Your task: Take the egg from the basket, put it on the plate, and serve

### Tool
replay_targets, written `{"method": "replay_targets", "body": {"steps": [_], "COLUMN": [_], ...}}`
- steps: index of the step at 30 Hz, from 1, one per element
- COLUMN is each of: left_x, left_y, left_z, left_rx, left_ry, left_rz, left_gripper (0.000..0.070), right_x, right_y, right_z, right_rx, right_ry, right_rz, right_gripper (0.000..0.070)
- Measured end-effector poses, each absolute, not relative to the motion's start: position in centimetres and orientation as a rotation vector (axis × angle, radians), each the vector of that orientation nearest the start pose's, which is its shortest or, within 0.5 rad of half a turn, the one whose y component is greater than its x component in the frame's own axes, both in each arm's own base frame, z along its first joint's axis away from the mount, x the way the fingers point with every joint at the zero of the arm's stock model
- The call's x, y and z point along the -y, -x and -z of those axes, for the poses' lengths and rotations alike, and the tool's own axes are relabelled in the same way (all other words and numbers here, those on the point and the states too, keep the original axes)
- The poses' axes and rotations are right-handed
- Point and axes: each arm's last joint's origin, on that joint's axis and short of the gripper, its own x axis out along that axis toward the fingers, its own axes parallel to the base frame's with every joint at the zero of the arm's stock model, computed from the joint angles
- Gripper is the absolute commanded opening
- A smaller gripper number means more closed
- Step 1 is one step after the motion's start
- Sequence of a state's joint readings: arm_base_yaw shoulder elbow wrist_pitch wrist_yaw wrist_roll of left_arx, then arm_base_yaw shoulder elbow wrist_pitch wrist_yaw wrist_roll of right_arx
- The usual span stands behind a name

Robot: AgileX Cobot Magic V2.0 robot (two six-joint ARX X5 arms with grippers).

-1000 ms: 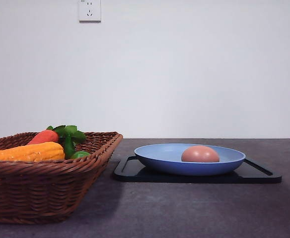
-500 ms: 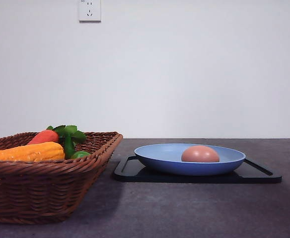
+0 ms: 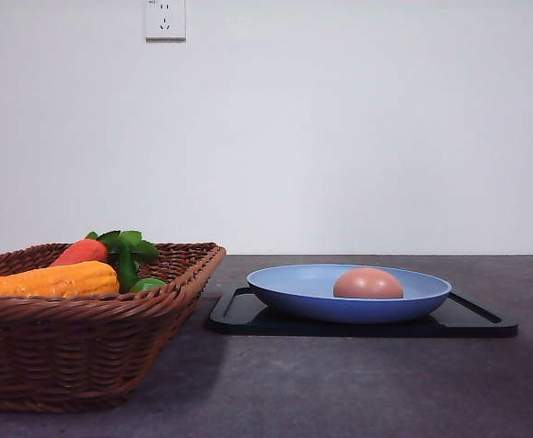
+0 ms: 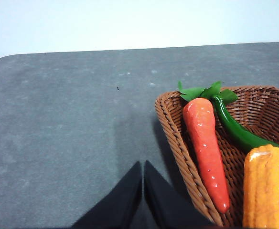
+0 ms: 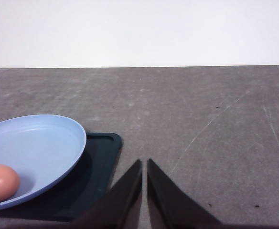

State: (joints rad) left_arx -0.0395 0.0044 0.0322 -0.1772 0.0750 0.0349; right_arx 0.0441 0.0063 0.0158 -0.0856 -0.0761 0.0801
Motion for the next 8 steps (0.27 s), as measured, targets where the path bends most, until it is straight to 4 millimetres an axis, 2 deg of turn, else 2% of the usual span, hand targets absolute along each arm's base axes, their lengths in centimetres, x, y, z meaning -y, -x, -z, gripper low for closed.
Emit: {"method": "replay_targets", "body": {"steps": [8], "left_x": [0.59], "left_y": [-9.46], "left_z": [-15.71], "left_rx": [-0.147], "left_ry": [-0.032], "left_rz": [0.117], "left_gripper": [0.0000], "right_x": [-0.65], "right_y": [-9.66], "right_z": [-16.01], "right_rx": [-0.081], "right_ry": [-0.081], "right_rz": [-0.117], "right_gripper": [0.0000]}}
